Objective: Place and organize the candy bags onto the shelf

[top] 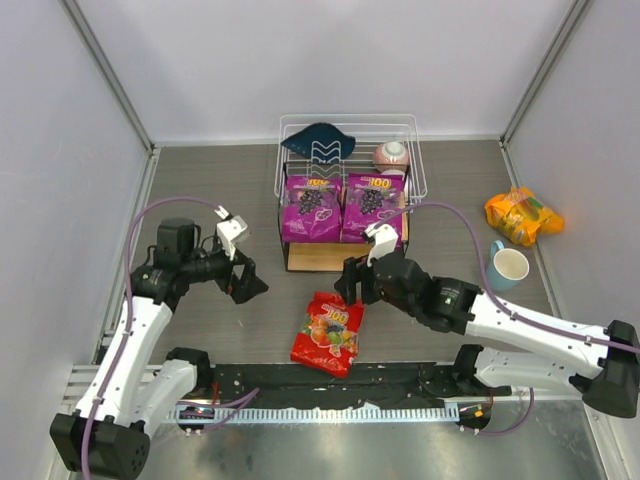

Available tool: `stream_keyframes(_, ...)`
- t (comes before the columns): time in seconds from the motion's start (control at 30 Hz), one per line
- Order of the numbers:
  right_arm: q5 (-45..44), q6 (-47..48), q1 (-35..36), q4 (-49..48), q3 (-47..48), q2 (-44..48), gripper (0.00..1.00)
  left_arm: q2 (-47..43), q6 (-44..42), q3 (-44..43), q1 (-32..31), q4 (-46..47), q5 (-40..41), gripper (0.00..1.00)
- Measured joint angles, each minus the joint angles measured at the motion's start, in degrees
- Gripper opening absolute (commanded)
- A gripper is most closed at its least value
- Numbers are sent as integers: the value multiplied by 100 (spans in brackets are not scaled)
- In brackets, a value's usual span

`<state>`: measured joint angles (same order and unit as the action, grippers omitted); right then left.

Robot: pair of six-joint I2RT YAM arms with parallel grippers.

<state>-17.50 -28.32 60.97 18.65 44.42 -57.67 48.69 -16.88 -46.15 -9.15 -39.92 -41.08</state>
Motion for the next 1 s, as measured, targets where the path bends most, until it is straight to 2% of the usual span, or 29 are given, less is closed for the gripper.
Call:
stream_keyframes(0.1,-302,-516,168,85,-46,210,74,-74,-122,0,0,-205,-621,97)
stream_keyframes(0.23,-1104,-1349,876,334,-258,297,74,-142,-151,13,-7,-269,-1217,92)
stream_keyframes(0.4,-1934,-2168,1582,393,-448,17,75,-223,468,321,-26,168,-1537,85)
stream_keyframes(0.63,-2708,-3038,1969,407,-476,-664,74,-385,1499,975,-175,1027,-981,87)
stream_keyframes(0.73,-2979,-3576,2068,619,-476,-737,74,-560,1921,1283,-323,1364,-656,82)
stream_keyframes(0.83,-3213,-4273,2190,866,-503,-734,74,-649,2157,1456,-575,1550,-354,81)
stream_keyframes(0.87,-3259,-4476,2225,916,-538,-734,74,-632,2245,1475,-675,1611,-245,84)
stream_keyframes(0.9,-3296,-4660,2262,957,-584,-732,74,-570,2302,1480,-772,1661,-151,94)
stream_keyframes(0.93,-3322,-4826,2295,1010,-625,-734,74,-472,2396,1480,-850,1738,-52,100)
stream_keyframes(1.0,-3386,-5082,2361,1086,-671,-754,74,-284,2498,1478,-1003,1827,87,100)
